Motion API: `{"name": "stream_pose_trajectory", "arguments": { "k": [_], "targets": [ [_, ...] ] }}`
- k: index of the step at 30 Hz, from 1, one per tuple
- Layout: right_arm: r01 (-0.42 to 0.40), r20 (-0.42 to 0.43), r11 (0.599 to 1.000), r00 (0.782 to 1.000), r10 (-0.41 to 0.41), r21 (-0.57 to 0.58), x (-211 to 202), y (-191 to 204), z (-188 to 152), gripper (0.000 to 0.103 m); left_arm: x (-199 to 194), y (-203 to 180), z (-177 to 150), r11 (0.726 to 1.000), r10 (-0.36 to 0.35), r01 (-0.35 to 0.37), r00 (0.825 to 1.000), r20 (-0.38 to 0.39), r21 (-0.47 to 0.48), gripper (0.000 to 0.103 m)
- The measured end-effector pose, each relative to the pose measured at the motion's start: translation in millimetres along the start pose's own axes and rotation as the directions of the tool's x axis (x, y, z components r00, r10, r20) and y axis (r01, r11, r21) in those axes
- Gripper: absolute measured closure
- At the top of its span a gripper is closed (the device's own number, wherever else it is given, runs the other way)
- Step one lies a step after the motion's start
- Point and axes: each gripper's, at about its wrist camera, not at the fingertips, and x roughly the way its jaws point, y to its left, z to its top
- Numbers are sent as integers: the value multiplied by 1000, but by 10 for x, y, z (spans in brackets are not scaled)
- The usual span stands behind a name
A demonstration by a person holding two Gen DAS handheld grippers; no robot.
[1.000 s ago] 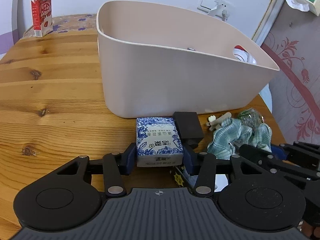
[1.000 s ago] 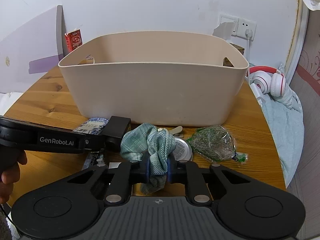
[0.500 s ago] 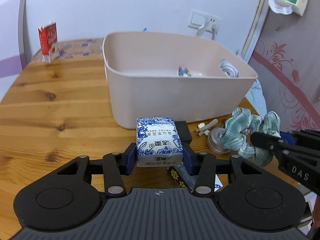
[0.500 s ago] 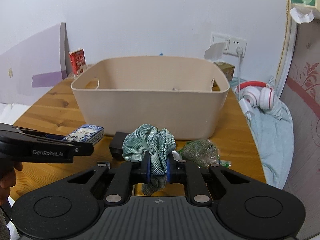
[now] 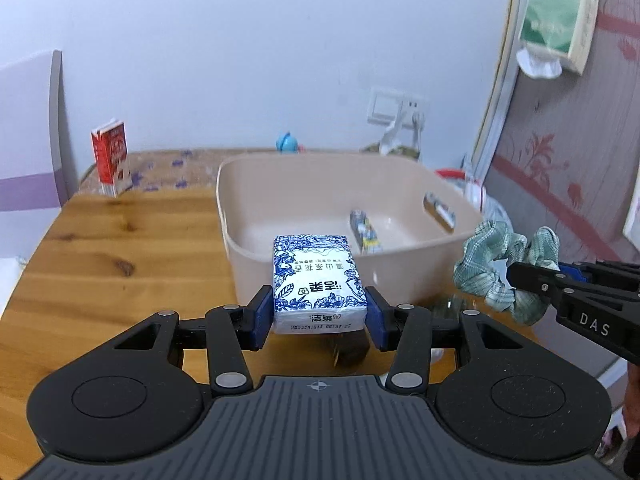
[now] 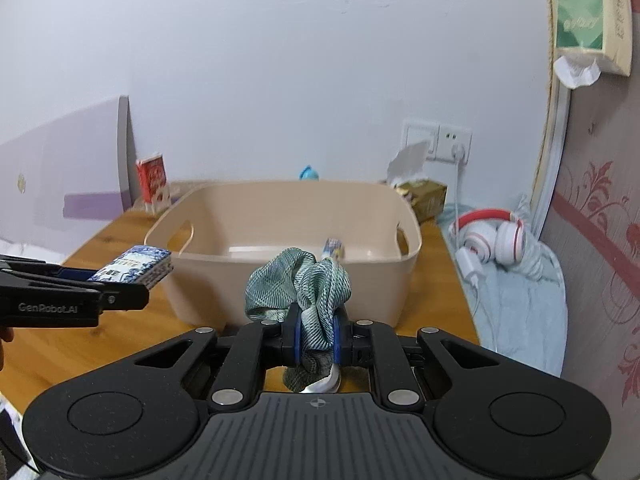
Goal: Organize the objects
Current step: 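Lift both items over the basket and release them inside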
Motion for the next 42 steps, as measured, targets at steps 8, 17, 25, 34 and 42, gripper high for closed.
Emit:
{"name": "stream_pose_trajectory", "arguments": {
  "k": [8, 17, 25, 34, 42],
  "targets": [
    [12, 63, 1000, 998, -13, 14, 135, -129, 312, 89, 164, -63, 367, 998, 43, -45, 997, 60, 41, 54],
    [34, 75, 999, 997, -35, 23, 502, -244, 596, 89, 669, -93, 650, 990, 107, -112, 992, 61, 81, 54],
    [43, 24, 999, 999, -43, -8, 878, -272, 674, 89, 1233, -78, 692, 988, 130, -126, 991, -44, 86, 54],
    [41, -121, 997, 991, -48, -61, 1395, -201, 600, 88, 1639, -54, 548, 985, 151, -135, 975, -166, 106, 54],
    [36, -150, 998, 988, -43, -55, 1466, -204, 553, 64, 1549, -70, 547, 986, 149, -135, 977, -151, 103, 32]
  ]
}}
